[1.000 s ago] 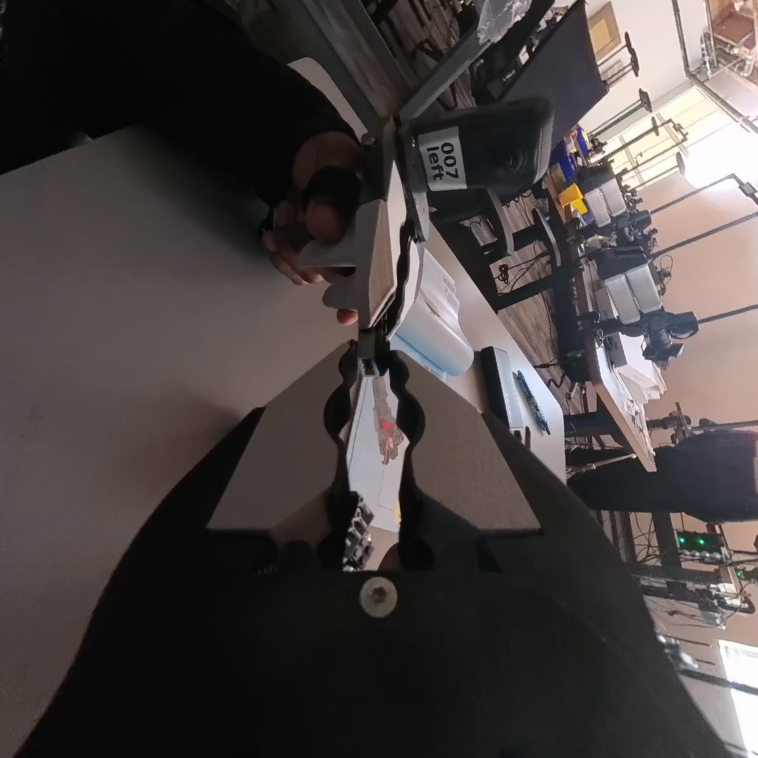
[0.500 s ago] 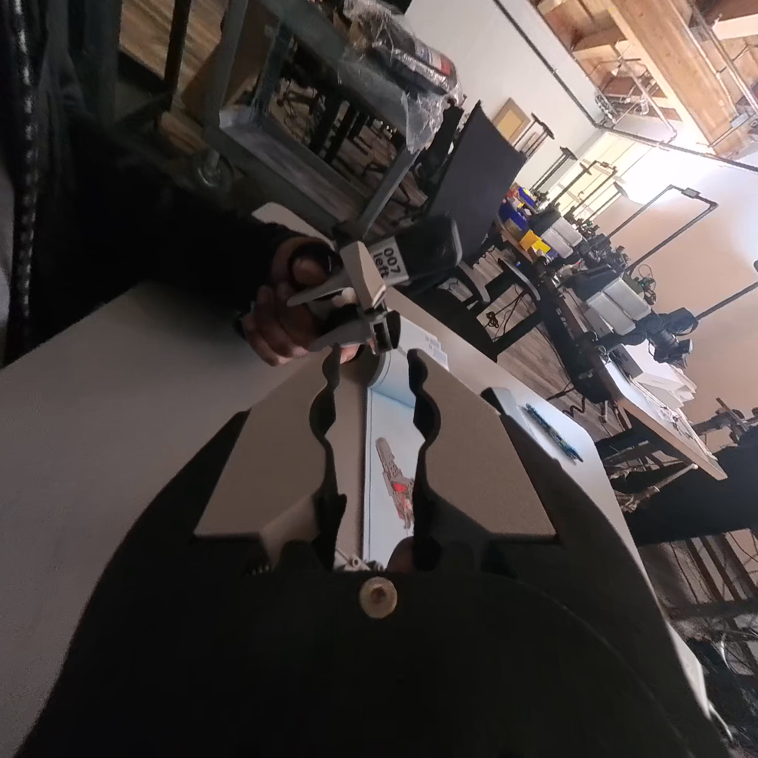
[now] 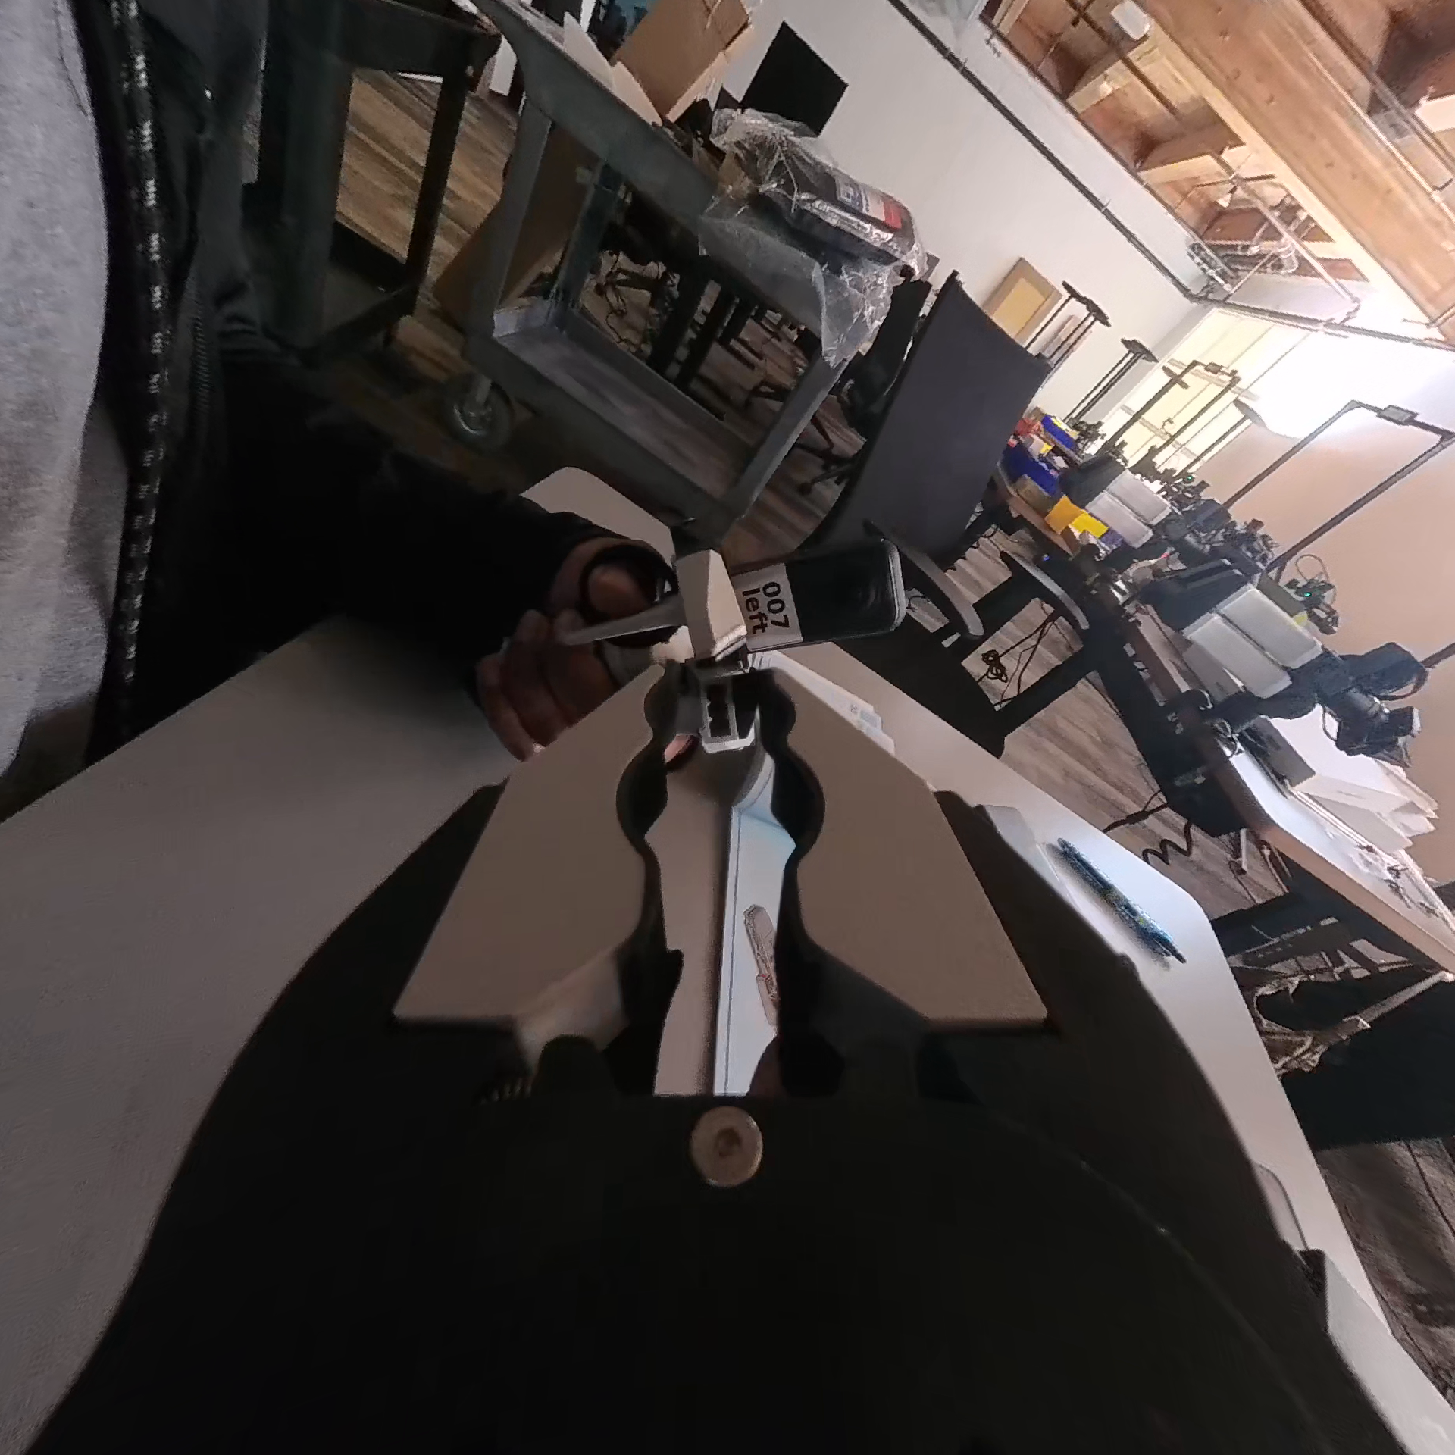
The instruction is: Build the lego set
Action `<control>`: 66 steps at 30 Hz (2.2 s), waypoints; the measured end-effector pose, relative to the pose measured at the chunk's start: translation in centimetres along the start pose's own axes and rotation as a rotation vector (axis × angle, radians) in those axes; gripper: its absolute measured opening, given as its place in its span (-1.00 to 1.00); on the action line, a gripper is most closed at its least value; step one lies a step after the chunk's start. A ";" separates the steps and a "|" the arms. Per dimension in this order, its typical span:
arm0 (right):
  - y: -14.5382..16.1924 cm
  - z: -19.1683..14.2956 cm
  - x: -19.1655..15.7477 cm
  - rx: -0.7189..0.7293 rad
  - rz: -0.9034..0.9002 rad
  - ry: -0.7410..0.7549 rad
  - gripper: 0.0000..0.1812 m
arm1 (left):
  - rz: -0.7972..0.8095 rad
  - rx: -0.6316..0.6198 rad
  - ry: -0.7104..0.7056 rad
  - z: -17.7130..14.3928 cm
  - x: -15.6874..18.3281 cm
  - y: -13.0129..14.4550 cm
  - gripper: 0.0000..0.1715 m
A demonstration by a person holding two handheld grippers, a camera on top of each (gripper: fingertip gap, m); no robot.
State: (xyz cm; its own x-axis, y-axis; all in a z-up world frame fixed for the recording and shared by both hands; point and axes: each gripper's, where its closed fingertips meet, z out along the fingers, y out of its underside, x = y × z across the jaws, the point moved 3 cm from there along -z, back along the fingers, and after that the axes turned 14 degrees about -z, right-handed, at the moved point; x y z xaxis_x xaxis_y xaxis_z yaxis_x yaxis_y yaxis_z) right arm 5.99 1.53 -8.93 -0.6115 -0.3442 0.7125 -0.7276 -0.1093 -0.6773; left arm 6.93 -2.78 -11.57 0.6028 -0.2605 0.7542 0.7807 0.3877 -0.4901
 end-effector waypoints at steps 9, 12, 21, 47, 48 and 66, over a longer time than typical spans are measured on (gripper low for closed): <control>0.6 -0.1 0.0 0.019 0.036 -0.034 -0.83 | -0.060 0.004 0.000 -0.1 -0.5 0.0 -0.81; 0.8 -0.2 -0.1 0.027 0.055 -0.058 -0.84 | -0.072 -0.001 -0.004 0.0 -0.7 0.1 -0.81; 1.4 -0.2 0.0 -0.024 0.037 -0.051 -0.83 | -0.108 0.024 -0.022 -0.3 -1.3 -0.1 -0.81; 2.9 -0.3 -0.3 -0.139 -0.053 -0.083 -0.83 | -0.154 0.057 -0.118 -0.8 -2.9 -0.5 -0.81; 3.0 -0.3 -0.2 -0.135 -0.044 -0.086 -0.83 | -0.155 0.059 -0.120 -0.8 -2.9 -0.5 -0.81; 3.3 -0.4 -0.2 -0.119 0.004 -0.133 -0.83 | -0.179 0.063 -0.127 -0.8 -3.2 -0.5 -0.80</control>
State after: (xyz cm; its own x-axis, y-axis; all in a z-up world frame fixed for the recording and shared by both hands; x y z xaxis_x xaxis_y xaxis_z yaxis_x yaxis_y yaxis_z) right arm 3.52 1.64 -11.22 -0.5738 -0.4659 0.6736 -0.7615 0.0008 -0.6481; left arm 4.73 -2.86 -14.04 0.4269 -0.2185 0.8775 0.8593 0.4004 -0.3183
